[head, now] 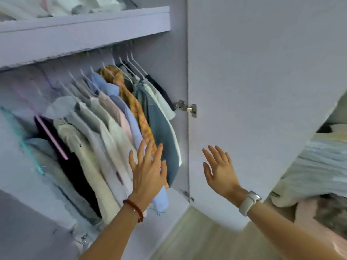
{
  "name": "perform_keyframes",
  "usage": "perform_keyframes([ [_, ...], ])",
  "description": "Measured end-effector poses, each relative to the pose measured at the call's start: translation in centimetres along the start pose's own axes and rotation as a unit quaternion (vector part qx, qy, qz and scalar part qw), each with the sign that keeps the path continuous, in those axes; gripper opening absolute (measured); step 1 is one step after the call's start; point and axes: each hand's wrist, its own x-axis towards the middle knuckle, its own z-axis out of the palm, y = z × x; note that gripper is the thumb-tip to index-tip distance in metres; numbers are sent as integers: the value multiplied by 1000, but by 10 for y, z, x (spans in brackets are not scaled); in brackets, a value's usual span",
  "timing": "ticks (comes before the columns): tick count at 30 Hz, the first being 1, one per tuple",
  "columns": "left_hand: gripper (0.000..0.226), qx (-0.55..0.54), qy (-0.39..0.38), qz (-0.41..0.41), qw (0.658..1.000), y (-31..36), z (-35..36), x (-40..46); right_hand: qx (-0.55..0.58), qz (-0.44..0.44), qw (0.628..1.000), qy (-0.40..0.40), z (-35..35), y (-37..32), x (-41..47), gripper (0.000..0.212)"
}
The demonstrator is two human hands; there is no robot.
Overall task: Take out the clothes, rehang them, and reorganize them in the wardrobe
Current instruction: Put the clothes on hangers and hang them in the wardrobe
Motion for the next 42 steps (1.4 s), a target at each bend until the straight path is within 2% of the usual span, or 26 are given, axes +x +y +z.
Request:
perform_keyframes([
  [4, 46, -83, -90, 123, 985, 124, 57, -14, -29, 150, 988, 12, -48, 113, -81, 44],
  [8, 45, -153, -173, 242, 942, 259, 96, -36, -58, 286, 956, 20, -95, 209, -169, 42],
  [13, 41, -214, -246, 351, 878, 397, 130, -65, -65, 449, 890, 48, -141, 284, -276, 42],
  [19, 46, -202, -297, 467, 808, 529, 175, -75, -53, 588, 800, 106, -182, 341, -350, 36],
  [26, 45, -186, -362, 551, 728, 672, 229, -61, -29, 715, 682, 149, -211, 423, -392, 35],
  [30, 43, -169, -379, 591, 692, 746, 254, -51, -13, 756, 626, 191, -234, 477, -396, 34],
  [35, 45, -149, -410, 625, 648, 823, 270, -65, -11, 787, 577, 217, -253, 519, -420, 28],
  [42, 46, -142, -450, 632, 614, 903, 309, -130, 3, 814, 552, 181, -264, 600, -485, 38],
])
